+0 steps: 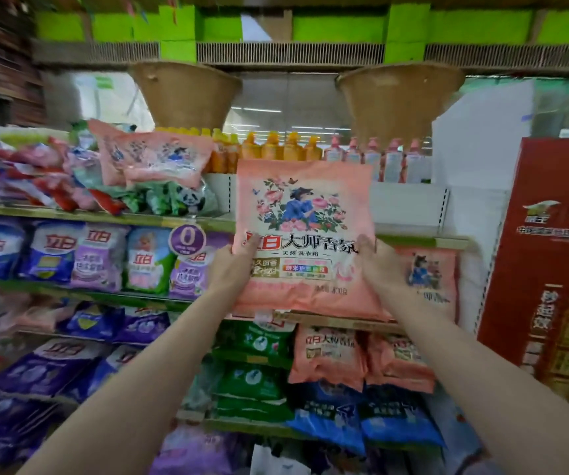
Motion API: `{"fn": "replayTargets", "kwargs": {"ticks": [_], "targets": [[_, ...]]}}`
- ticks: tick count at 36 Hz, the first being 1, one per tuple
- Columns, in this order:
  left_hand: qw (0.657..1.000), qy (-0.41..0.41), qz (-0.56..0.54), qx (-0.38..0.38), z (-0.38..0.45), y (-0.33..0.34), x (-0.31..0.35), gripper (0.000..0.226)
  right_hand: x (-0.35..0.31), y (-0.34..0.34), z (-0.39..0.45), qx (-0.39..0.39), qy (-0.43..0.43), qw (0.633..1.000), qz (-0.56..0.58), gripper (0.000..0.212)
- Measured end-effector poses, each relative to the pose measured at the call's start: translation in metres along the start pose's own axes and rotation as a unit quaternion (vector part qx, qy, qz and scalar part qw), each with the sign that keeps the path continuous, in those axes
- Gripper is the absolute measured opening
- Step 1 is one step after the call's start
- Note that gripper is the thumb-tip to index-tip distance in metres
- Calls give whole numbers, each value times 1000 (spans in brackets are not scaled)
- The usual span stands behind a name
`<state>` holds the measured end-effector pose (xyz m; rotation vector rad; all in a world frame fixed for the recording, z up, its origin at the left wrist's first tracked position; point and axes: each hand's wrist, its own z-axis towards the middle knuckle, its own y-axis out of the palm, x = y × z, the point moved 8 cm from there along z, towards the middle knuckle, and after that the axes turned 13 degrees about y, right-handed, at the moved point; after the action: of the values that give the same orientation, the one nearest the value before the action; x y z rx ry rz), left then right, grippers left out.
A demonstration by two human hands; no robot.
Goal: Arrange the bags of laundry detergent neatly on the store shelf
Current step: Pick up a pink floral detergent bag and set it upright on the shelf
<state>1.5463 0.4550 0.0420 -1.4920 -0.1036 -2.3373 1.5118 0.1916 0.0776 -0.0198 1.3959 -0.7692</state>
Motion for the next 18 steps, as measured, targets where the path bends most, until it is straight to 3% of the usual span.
{"fn": "replayTargets", "kwargs": {"ticks": [3, 6, 9, 13, 18], "targets": [[1000, 11, 14, -3, 30, 7, -12, 42, -1, 20, 30, 9, -5, 1000, -14, 56], [1000, 5, 9, -21, 64, 18, -27, 56, -6, 36, 59, 18, 2, 999, -27, 60], [999, 10, 14, -30, 99, 27, -35, 59, -22, 47, 96, 38, -12, 998, -38, 52], [1000, 13, -2, -19, 145, 35, -40, 54, -42, 62, 138, 55, -25, 998, -19, 48], [999, 41, -17, -3, 189, 55, -58, 52, -19, 91, 176, 56, 1, 997, 52, 48]]}}
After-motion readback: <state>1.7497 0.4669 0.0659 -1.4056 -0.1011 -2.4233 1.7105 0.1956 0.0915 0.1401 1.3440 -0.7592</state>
